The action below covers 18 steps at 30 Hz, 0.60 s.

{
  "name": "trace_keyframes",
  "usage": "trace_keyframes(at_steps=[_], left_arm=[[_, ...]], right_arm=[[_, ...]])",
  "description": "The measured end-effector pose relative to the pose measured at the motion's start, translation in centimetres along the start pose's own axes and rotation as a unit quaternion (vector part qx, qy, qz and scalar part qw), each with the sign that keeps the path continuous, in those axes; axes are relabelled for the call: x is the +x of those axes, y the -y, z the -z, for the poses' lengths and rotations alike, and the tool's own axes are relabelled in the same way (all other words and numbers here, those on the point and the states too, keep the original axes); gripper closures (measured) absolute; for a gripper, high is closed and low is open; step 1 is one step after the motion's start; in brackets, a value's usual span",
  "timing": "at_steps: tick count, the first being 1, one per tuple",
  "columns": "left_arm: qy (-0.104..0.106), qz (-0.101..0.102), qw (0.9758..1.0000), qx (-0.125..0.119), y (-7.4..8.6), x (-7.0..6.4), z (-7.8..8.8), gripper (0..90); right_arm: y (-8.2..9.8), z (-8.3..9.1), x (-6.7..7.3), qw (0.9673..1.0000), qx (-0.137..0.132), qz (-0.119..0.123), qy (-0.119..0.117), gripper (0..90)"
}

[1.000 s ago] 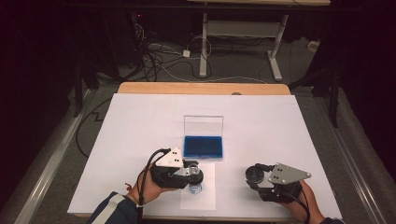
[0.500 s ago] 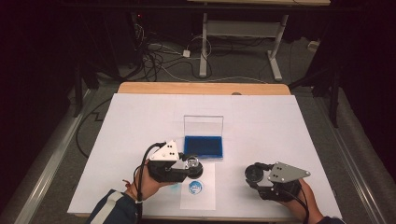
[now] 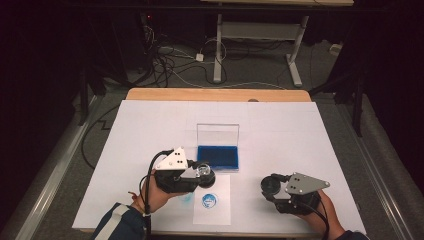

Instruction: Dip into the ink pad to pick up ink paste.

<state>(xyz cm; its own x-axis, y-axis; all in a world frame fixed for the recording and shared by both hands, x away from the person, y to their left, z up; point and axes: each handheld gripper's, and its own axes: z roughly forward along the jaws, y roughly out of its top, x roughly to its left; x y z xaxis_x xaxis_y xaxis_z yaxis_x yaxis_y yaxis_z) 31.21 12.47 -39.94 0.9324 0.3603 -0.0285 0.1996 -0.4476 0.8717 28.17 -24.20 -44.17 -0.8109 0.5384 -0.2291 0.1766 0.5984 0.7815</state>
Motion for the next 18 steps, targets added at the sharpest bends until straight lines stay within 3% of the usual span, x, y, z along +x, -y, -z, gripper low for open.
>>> trace_keyframes(at_steps=[18], left_arm=[[-0.008, -0.006, 0.9996, -0.026, -0.3, 0.0, 1.1, 54.1]], right_arm=[[0.0, -0.4, 0.1, 1.0000, 0.002, -0.004, -0.007, 38.0]])
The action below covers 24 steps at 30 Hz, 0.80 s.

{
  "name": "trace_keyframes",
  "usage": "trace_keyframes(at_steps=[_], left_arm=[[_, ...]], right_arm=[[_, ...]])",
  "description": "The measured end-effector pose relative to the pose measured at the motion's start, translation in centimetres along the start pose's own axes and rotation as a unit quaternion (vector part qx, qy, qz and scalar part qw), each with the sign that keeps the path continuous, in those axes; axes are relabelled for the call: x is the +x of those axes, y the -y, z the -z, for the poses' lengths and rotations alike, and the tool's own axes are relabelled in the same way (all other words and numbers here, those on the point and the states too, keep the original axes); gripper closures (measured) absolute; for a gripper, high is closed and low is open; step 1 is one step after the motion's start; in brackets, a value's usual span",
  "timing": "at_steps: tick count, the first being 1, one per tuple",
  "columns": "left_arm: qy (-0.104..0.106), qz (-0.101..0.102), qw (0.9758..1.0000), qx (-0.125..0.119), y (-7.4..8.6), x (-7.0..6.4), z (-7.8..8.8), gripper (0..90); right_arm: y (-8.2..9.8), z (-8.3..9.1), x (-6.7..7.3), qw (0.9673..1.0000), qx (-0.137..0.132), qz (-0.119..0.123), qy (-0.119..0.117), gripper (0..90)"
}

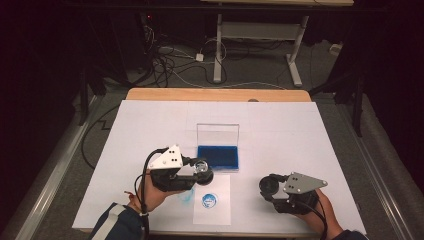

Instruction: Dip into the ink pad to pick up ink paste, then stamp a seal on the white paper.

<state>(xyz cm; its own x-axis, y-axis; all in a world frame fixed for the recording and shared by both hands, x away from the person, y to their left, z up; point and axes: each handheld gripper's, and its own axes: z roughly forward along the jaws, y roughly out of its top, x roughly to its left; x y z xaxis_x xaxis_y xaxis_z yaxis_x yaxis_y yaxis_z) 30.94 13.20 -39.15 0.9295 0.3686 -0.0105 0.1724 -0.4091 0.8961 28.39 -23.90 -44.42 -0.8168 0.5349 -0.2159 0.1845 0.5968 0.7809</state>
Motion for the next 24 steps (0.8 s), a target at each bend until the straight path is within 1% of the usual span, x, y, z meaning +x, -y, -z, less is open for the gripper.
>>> trace_keyframes(at_steps=[4, 8, 9, 13, 15, 18, 20, 21, 23, 24], left_arm=[[0.003, 0.000, 1.0000, -0.008, -0.1, 0.0, 0.0, 54.1], [0.007, -0.001, 0.9999, -0.016, -0.4, 0.0, -0.2, 54.0], [0.008, -0.002, 0.9998, -0.020, -0.5, 0.0, -0.2, 54.0], [0.015, 0.001, 0.9996, -0.022, -0.7, 0.0, -0.6, 54.1], [0.017, -0.002, 0.9997, -0.020, -0.8, 0.0, -0.8, 54.0], [0.023, 0.000, 0.9994, -0.026, -1.0, 0.0, -1.1, 54.0], [0.024, -0.002, 0.9993, -0.029, -1.2, -0.1, -1.3, 54.0], [0.028, -0.002, 0.9991, -0.030, -1.2, 0.0, -1.4, 54.0], [0.029, -0.003, 0.9992, -0.029, -1.3, -0.1, -1.7, 54.0], [0.033, -0.003, 0.9991, -0.029, -1.4, -0.1, -1.8, 54.0]], right_arm=[[0.0, 0.0, 0.1, 1.0000, 0.002, 0.003, -0.002, 38.0], [-0.1, 0.1, 0.2, 1.0000, -0.004, 0.000, -0.002, 38.0], [-0.1, -0.1, 0.2, 1.0000, -0.002, -0.001, -0.003, 38.0], [-0.4, -0.4, 0.3, 1.0000, -0.001, -0.001, -0.008, 38.1], [-0.6, -0.7, 0.4, 1.0000, -0.002, -0.001, -0.009, 38.0], [-1.1, -1.1, 0.6, 0.9999, -0.005, 0.001, -0.013, 38.0], [-1.4, -1.4, 0.7, 0.9998, -0.008, 0.002, -0.018, 38.1], [-1.5, -1.6, 0.8, 0.9998, -0.009, 0.003, -0.020, 38.1], [-1.8, -2.0, 0.9, 0.9997, -0.007, 0.005, -0.022, 38.0], [-1.9, -2.2, 1.0, 0.9997, -0.009, 0.004, -0.024, 38.1]])
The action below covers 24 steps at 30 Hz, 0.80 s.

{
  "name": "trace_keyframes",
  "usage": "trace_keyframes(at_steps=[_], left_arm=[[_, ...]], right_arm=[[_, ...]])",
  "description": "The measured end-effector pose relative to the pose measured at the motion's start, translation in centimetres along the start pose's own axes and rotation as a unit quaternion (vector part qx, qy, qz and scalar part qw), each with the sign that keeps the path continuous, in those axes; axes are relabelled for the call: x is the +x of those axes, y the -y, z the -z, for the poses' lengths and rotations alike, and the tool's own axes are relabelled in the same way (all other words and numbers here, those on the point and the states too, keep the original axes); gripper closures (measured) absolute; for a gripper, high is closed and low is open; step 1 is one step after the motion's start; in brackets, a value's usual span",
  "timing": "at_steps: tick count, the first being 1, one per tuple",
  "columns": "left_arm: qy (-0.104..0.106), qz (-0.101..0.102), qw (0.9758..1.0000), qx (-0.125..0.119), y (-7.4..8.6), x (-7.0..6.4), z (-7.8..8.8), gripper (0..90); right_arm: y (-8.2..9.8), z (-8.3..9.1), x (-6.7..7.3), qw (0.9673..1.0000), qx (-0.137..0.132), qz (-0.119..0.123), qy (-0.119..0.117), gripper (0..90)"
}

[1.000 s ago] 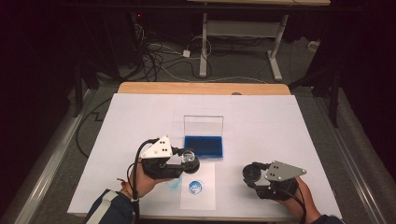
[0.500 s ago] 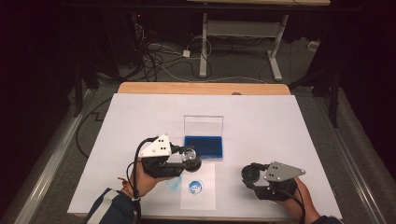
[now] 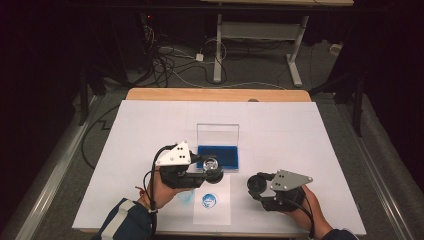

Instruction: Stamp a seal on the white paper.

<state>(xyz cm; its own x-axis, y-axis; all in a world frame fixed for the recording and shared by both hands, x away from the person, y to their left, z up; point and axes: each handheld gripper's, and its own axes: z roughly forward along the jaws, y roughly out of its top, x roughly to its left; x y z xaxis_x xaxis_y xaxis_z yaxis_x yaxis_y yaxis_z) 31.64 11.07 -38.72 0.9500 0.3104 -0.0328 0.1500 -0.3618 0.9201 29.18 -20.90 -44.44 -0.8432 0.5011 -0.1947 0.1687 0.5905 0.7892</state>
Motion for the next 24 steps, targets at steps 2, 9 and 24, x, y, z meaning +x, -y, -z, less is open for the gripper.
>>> trace_keyframes(at_steps=[2, 9, 24], left_arm=[[0.001, 0.000, 1.0000, -0.003, -0.1, -0.1, -0.2, 54.1], [0.011, 0.000, 0.9998, -0.015, -0.6, -0.2, -1.0, 54.1], [0.018, -0.004, 0.9997, -0.013, -0.7, -0.9, -2.5, 54.0]], right_arm=[[-0.3, -0.6, 0.1, 1.0000, -0.002, -0.002, -0.006, 38.1], [-2.1, -2.6, 1.1, 0.9995, -0.009, 0.014, -0.026, 38.1], [-4.5, -4.4, 1.8, 0.9984, -0.028, 0.004, -0.049, 38.1]])
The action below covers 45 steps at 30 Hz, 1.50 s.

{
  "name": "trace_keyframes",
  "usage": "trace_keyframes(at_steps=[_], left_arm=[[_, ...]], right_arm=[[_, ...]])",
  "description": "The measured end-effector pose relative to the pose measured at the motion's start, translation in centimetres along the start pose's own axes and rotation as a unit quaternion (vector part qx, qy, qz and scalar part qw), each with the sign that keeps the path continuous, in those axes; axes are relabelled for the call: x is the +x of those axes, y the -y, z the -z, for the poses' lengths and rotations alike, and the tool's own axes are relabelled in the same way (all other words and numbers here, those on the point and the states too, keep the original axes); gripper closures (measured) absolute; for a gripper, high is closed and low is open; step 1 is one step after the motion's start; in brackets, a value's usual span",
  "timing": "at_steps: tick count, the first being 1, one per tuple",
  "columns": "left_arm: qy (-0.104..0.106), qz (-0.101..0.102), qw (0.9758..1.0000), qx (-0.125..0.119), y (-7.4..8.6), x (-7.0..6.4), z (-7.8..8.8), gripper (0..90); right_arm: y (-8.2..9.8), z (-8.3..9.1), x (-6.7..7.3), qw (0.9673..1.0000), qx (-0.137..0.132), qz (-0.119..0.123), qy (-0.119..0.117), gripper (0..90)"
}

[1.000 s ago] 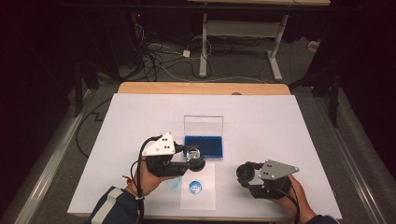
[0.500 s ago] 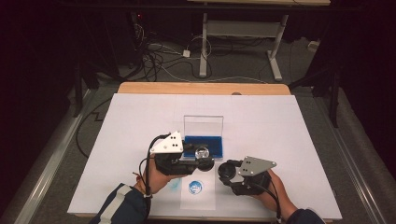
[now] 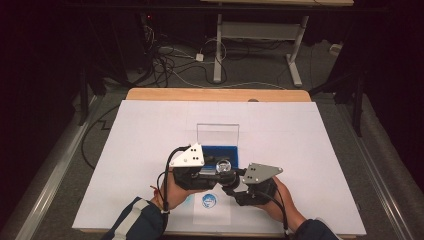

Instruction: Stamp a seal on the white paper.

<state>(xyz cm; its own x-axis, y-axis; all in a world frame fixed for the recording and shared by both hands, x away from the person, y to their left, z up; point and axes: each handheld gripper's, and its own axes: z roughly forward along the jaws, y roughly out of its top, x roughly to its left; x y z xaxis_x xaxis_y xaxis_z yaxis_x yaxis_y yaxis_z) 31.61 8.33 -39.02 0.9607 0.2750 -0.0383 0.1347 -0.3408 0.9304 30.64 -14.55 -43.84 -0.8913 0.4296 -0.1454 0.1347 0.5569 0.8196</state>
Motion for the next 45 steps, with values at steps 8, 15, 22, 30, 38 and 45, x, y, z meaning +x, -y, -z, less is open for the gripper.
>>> trace_keyframes(at_steps=[8, 15, 22, 30, 38, 45], left_arm=[[0.002, -0.001, 1.0000, 0.001, 0.4, 0.0, -0.4, 54.0], [0.005, 0.000, 1.0000, 0.008, 0.6, 0.0, -0.9, 54.0], [-0.003, -0.003, 0.9999, 0.011, 0.9, -0.1, -1.2, 54.0], [0.002, 0.006, 1.0000, 0.000, 1.3, 0.1, -1.3, 53.9], [0.015, 0.033, 0.9985, -0.039, 1.7, 0.4, -1.1, 54.0], [0.026, 0.048, 0.9974, -0.048, 2.0, 0.7, -1.2, 54.0]], right_arm=[[-0.4, -0.2, 0.2, 0.9999, -0.006, -0.008, -0.011, 38.1], [-0.3, -0.2, 0.2, 0.9997, -0.009, -0.018, -0.014, 38.2], [-0.3, 0.0, 0.3, 0.9996, -0.013, -0.019, -0.015, 38.2], [-0.3, 0.0, 0.4, 0.9996, -0.011, -0.020, -0.015, 38.3], [-0.3, 0.5, 0.4, 0.9986, -0.037, -0.034, -0.012, 38.3], [-0.3, 0.6, 0.5, 0.9987, -0.041, -0.031, -0.005, 38.3]])
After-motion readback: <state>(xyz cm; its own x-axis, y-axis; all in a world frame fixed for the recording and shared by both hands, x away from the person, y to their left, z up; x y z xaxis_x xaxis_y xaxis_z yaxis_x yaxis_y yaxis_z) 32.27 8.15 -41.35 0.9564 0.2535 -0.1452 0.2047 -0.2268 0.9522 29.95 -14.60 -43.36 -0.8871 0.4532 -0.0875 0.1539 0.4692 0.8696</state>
